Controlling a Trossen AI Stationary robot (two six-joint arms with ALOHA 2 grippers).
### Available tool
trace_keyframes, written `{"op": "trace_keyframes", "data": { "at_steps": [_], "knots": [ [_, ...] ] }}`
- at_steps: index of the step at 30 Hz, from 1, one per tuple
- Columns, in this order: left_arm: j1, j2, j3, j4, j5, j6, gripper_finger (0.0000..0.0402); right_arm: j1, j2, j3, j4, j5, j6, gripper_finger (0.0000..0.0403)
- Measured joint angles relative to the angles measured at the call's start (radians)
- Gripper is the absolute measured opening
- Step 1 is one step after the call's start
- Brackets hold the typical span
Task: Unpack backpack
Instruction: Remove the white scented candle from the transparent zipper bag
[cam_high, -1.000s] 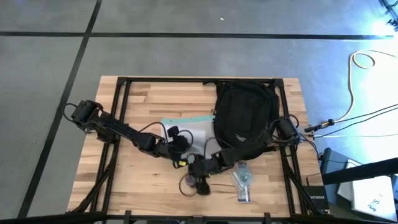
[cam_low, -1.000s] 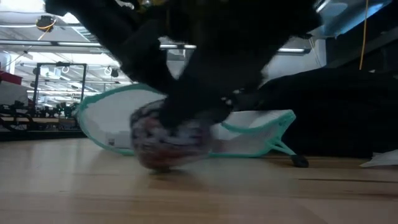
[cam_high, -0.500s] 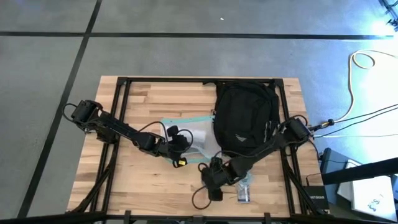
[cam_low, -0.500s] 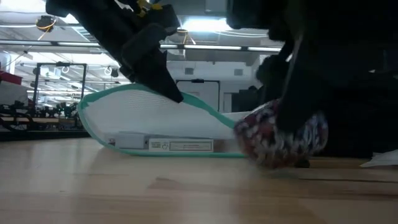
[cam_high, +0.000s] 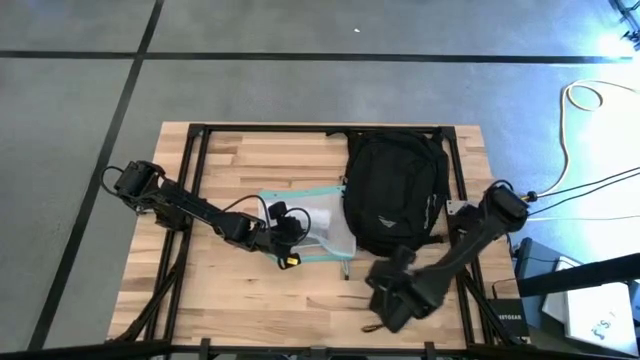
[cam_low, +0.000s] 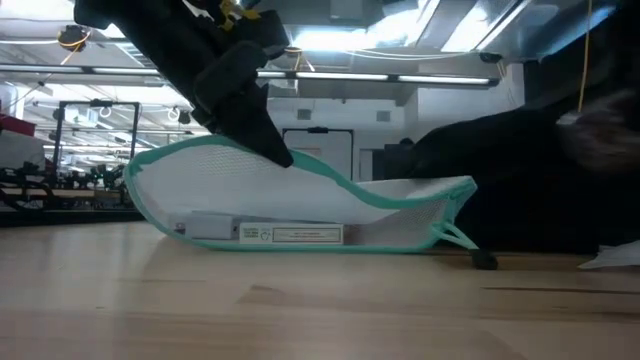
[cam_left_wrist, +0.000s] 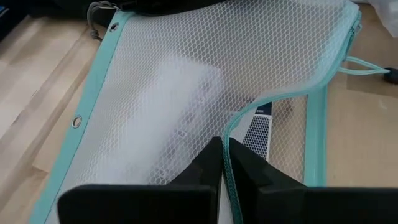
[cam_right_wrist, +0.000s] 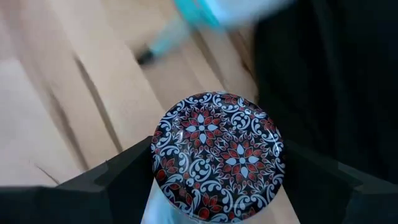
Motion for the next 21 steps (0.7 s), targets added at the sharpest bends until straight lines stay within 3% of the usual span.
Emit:
{"op": "trace_keyframes", "data": {
  "at_steps": [12, 17, 21],
  "knots": [
    [0.000, 0.000, 0.000, 0.016, 0.000, 0.004, 0.0000, 0.208, -0.004, -0.037, -0.187, -0.029, 0.496, 0.0291],
    [0.000, 0.001, -0.001, 0.022, 0.000, 0.004, 0.0000, 0.235, -0.011, -0.132, -0.136, -0.029, 0.603, 0.0291],
    [0.000, 0.002, -0.001, 0.022, 0.000, 0.007, 0.0000, 0.234, -0.016, -0.238, 0.009, -0.024, 0.617, 0.0291]
  ]
}}
